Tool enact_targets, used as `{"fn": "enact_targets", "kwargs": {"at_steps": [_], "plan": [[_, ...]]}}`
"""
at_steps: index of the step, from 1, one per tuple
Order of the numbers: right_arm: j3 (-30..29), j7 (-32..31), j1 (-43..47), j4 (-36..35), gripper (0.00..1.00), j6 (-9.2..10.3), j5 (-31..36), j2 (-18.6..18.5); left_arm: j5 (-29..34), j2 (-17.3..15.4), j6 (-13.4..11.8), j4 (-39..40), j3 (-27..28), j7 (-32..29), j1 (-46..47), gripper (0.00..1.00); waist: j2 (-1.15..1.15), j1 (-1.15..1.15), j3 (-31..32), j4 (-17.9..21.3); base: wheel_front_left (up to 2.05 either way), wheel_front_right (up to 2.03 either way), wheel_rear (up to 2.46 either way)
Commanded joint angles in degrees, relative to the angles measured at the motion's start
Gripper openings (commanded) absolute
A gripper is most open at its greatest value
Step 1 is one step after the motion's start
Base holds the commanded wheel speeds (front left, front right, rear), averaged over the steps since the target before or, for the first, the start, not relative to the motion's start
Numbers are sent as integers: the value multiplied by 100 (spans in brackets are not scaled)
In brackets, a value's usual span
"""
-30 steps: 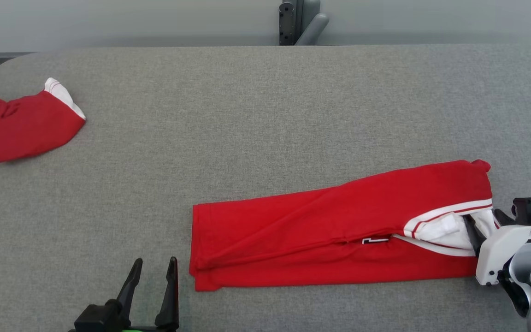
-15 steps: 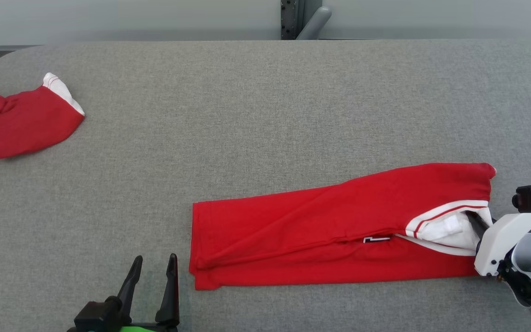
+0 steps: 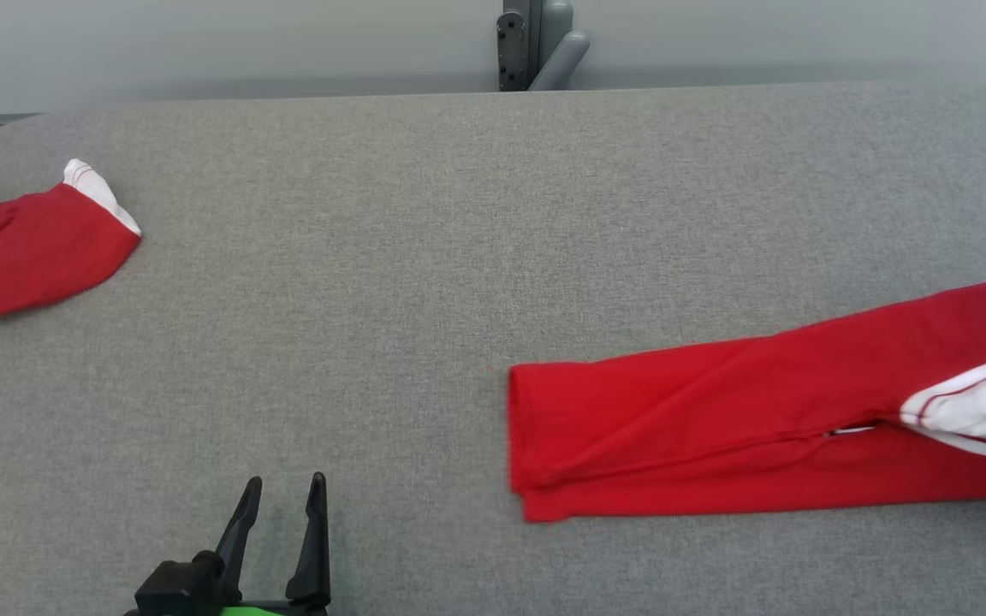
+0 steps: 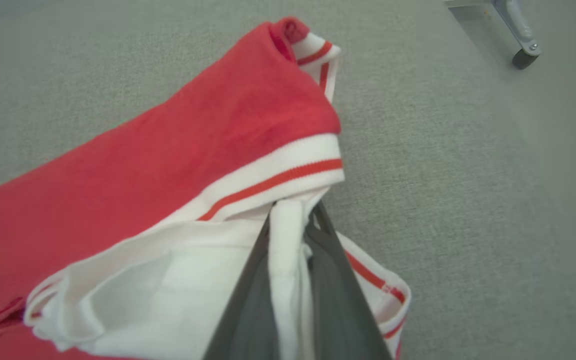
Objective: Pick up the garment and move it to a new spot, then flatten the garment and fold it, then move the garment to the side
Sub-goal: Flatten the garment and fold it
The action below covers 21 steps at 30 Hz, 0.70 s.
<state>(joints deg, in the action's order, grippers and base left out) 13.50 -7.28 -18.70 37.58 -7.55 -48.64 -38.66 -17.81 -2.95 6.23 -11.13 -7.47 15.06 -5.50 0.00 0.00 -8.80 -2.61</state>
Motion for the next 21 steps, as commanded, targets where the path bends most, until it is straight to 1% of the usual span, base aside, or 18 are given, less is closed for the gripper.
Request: {"fn": "enact_targets", "kwargs": {"at_steps": [1,4,7,8,10,12,15,18,21], "plan": [[-139,14,93,48,0,12,5,-240,17,-2,21,1,17,12,-7,100,0,0,21,14,0,0,0],[-446,36,97,22,0,10,8,-591,14,0,28,3,29,12,-13,100,0,0,42,33,0,0,0],[-578,107,246,-250,0,9,253,-930,2,0,32,-4,15,13,-38,100,0,0,72,29,0,0,0],[-584,139,297,-418,0,10,359,-1007,-5,0,30,-11,8,12,-41,100,0,0,78,27,0,0,0],[-553,127,397,-868,0,9,583,-991,-51,-1,20,24,48,12,-35,100,0,0,64,59,0,0,0],[-534,29,538,-1394,0,9,741,-821,-63,0,3,49,76,12,-50,100,0,0,51,106,0,0,0],[-581,-163,773,-2243,0,9,1072,-373,-30,0,12,30,97,12,-52,100,0,0,30,183,0,0,0],[-586,-386,1028,-2928,0,9,1516,378,-36,1,21,2,80,12,-28,100,0,0,21,245,0,0,0],[-549,-534,1195,-3337,0,10,2032,1157,-46,0,25,-46,28,12,16,100,0,0,3,293,0,0,0]]}}
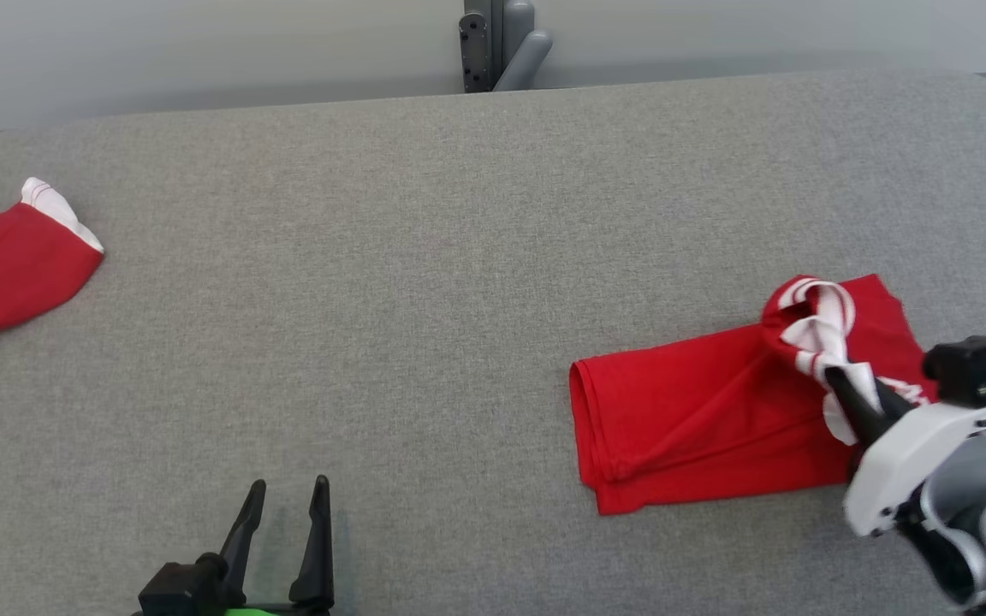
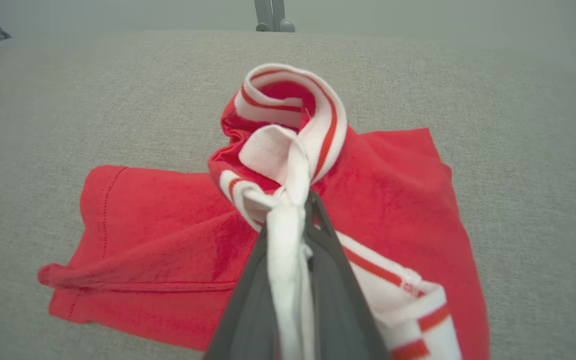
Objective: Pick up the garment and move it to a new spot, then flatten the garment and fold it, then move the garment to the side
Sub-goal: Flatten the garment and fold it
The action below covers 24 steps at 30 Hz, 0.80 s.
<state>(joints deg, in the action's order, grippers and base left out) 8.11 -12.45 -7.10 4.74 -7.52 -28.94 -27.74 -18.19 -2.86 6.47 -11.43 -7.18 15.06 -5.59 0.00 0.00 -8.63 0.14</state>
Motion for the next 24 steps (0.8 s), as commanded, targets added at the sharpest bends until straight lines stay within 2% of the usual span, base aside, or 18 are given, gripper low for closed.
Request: {"fn": "enact_targets", "kwargs": {"at_steps": [1,2,3,6,9,14,24], "plan": [[24,-47,80,-126,0,5,167,380,-13,-9,-2,-27,-25,13,41,100,0,0,-23,30,0,0,0],[99,-59,114,-177,0,5,455,850,13,-10,-7,-71,-83,13,75,100,0,0,-41,27,0,0,0],[130,-20,117,-156,0,5,539,1089,11,-10,-19,-78,-98,12,91,100,0,0,-48,27,0,0,0],[283,79,112,21,0,5,814,1596,-15,-9,-37,-108,-159,12,76,100,0,0,-56,4,0,0,0],[422,191,69,229,0,4,955,1949,-6,-10,-34,-143,-225,12,18,100,0,0,-59,-31,0,0,0],[414,421,-88,547,0,3,1114,2261,-32,-10,-44,-194,-286,12,-17,100,0,0,-86,-81,0,0,0],[438,659,-356,960,0,3,1223,2449,-92,-9,-97,-263,-453,13,41,100,0,0,-94,-166,0,0,0]]}}
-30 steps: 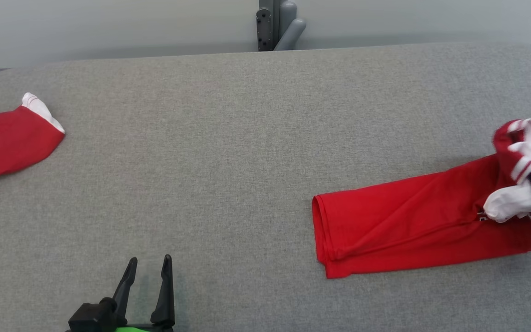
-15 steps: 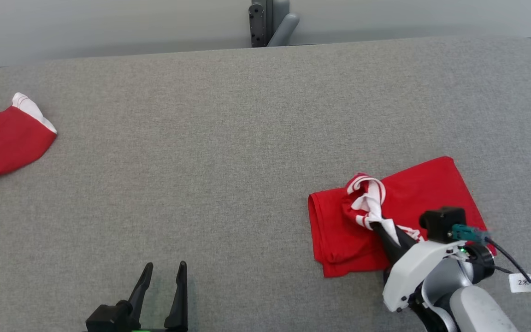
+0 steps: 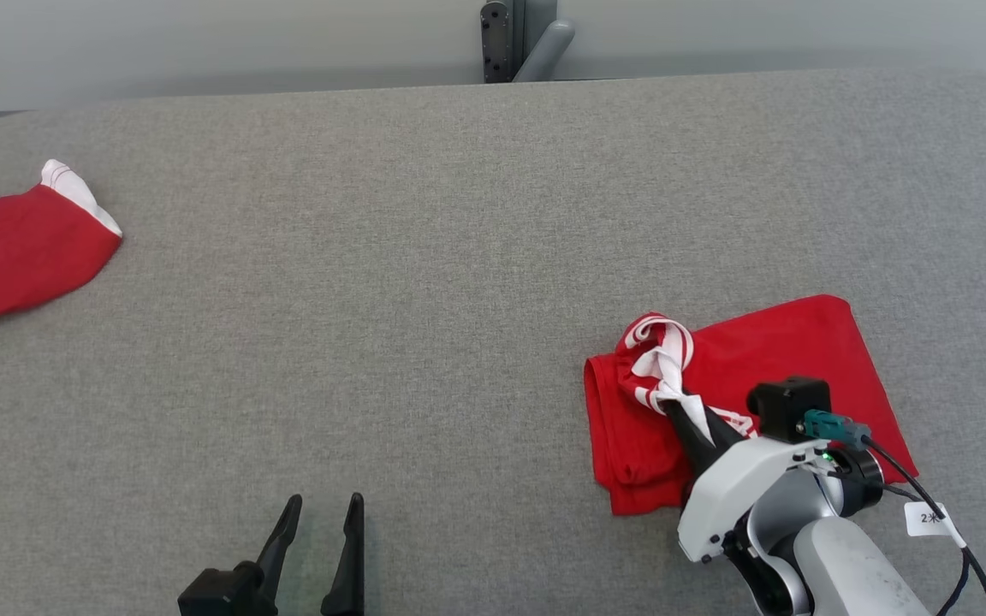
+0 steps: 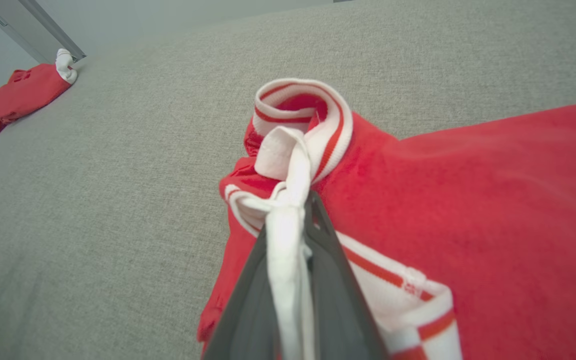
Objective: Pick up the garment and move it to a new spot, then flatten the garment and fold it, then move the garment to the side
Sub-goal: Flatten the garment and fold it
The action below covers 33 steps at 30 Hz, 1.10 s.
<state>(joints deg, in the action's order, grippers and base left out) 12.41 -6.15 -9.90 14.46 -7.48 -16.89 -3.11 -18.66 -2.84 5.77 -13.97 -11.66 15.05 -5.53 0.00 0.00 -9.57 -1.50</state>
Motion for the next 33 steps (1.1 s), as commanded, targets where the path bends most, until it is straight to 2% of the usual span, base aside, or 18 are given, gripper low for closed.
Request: {"fn": "enact_targets", "kwargs": {"at_steps": [1,2,3,4,9,13,20,26,33], "plan": [[-3,50,-92,12,0,-2,41,-10,-56,-12,-33,-12,-8,13,39,100,0,0,1,-10,0,0,0],[-3,84,-100,41,18,-2,55,-5,-53,-12,-38,-14,-4,14,37,100,0,0,1,-14,0,0,0],[27,91,-101,58,46,-2,67,2,-54,-12,-30,-16,2,13,30,100,0,0,1,-17,0,0,0],[80,124,-103,64,100,-2,80,7,-51,-12,-33,-22,11,13,19,100,0,0,2,-19,0,0,0],[188,319,-37,-112,100,-1,-46,8,-11,-11,-29,-38,80,13,-62,100,0,0,34,-6,0,0,0],[146,582,121,-578,100,-1,-275,-62,-13,-11,-38,-25,112,14,-80,100,0,0,57,7,0,0,0],[-740,1115,629,-1487,100,-1,-389,-315,-102,-11,-85,18,113,13,-125,100,0,0,134,60,0,0,0],[-1509,1714,1089,-1461,100,-1,-50,-472,-149,-11,-114,45,79,14,-202,100,0,0,311,88,0,0,0],[-1930,2131,1451,-1048,100,-1,535,-576,-97,-11,-131,126,160,13,-309,100,0,0,552,134,0,0,0]]}}
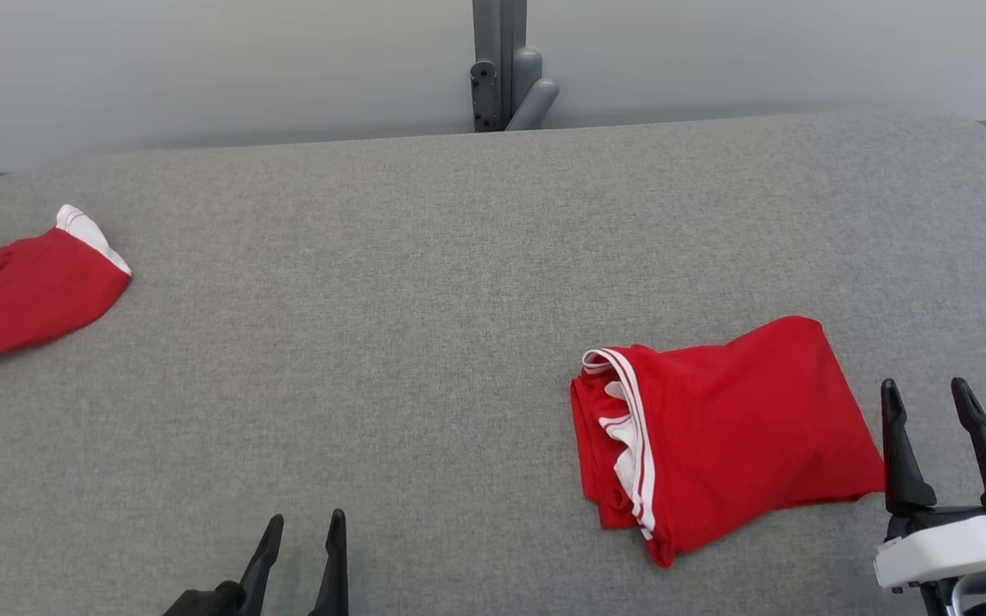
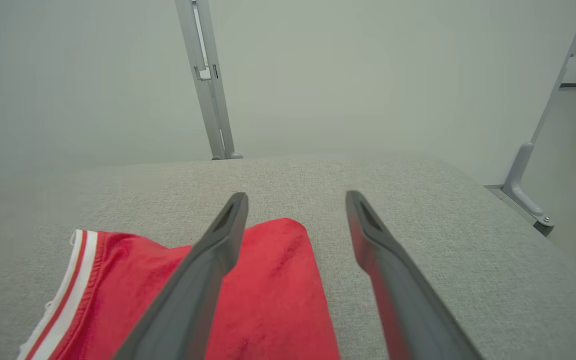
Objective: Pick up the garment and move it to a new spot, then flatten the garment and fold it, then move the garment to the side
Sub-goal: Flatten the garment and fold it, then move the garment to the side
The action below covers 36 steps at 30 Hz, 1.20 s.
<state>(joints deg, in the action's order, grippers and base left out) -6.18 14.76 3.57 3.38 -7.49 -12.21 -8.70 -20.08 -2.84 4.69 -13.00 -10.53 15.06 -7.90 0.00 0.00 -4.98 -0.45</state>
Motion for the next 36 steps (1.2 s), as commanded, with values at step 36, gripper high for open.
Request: {"fn": "enact_targets", "kwargs": {"at_steps": [36], "plan": [[-276,45,622,153,100,2,595,67,259,-11,118,113,546,12,-358,100,0,0,579,-19,0,0,0]]}}
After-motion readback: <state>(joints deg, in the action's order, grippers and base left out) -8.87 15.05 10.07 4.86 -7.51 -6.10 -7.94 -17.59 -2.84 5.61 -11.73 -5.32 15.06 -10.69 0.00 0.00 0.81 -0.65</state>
